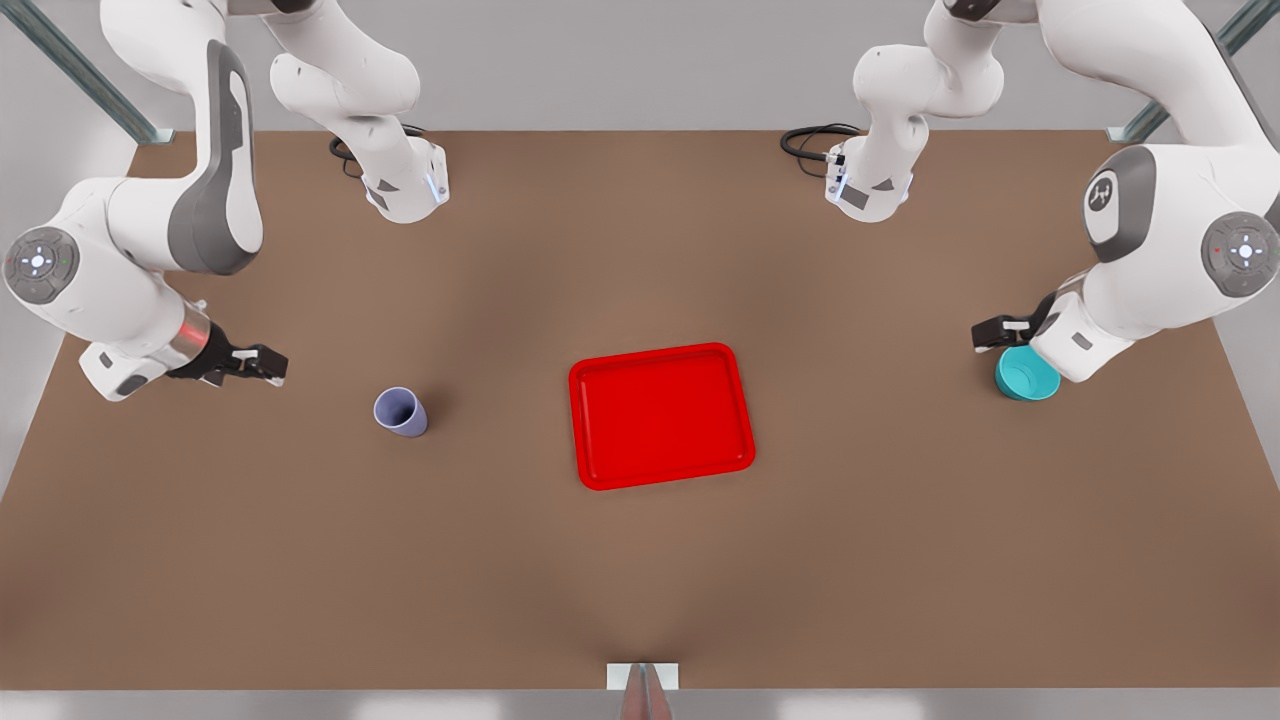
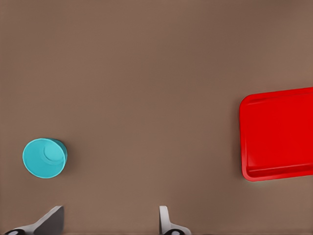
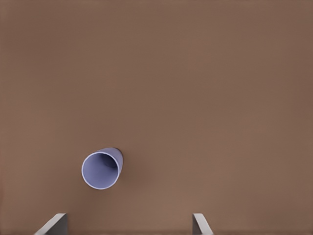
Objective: Place the bowl on the tray with the left arm and the cup on the tray with the right arm
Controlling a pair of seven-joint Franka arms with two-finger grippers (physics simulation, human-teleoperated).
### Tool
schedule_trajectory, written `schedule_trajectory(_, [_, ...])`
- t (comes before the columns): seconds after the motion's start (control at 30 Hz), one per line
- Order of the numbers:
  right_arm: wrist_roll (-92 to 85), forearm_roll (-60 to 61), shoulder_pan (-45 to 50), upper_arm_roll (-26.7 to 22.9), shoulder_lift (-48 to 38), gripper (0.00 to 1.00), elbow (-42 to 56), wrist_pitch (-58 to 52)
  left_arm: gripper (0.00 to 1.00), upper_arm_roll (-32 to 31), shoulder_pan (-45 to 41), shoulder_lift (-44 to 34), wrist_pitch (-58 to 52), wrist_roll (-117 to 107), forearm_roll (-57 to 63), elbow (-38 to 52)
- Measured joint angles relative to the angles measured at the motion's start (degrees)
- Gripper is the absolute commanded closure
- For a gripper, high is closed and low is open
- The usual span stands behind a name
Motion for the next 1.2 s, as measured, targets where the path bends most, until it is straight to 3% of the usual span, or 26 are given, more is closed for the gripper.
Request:
schedule_trajectory(0.07, [0.0, 0.0, 0.1, 0.0, 0.0, 0.00, 0.0, 0.0, 0.00, 0.1, -0.1, 0.6, -0.1, -0.6, 0.0, -2.4])
schedule_trajectory(0.13, [0.0, 0.0, 0.0, 0.0, 0.0, 0.00, 0.0, 0.0, 0.00, 4.8, 2.0, 2.8, 2.5, 2.5, 0.0, -7.7])
schedule_trajectory(0.27, [0.0, 0.0, 0.1, 0.0, 0.0, 0.00, 0.0, 0.0, 0.00, 11.2, 16.3, 10.0, 16.0, 42.2, -5.1, -17.9])
schedule_trajectory(0.37, [0.0, 0.0, 0.0, 0.0, 0.0, 0.00, 0.0, 0.0, 0.00, 11.4, 21.3, 13.9, 24.3, 57.3, -9.4, -22.5])
schedule_trajectory(0.73, [-0.1, 0.0, 0.0, 0.0, 0.0, 0.00, 0.0, 0.0, 0.00, 11.3, 23.9, 22.3, 29.6, 57.7, -15.6, -22.5])
schedule_trajectory(1.03, [-0.1, 0.0, -0.1, 0.0, 0.1, 0.00, 0.0, 0.1, 0.00, 11.3, 23.9, 23.7, 34.1, 57.5, -15.9, -23.2])
schedule_trajectory(1.07, [-0.1, 0.0, -0.1, 0.0, 0.1, 0.00, 0.0, 0.1, 0.10, 11.3, 23.9, 23.7, 34.0, 57.4, -15.8, -23.3])
schedule_trajectory(1.13, [-0.1, 0.0, 0.0, 0.0, 0.1, 0.00, 0.0, 0.0, 0.43, 11.3, 23.9, 24.0, 34.0, 57.3, -15.7, -23.3])
schedule_trajectory(1.2, [-0.1, 0.0, 0.0, 0.0, 0.1, 0.00, 0.0, 0.0, 0.50, 11.3, 23.9, 24.8, 34.2, 57.1, -15.5, -23.2])
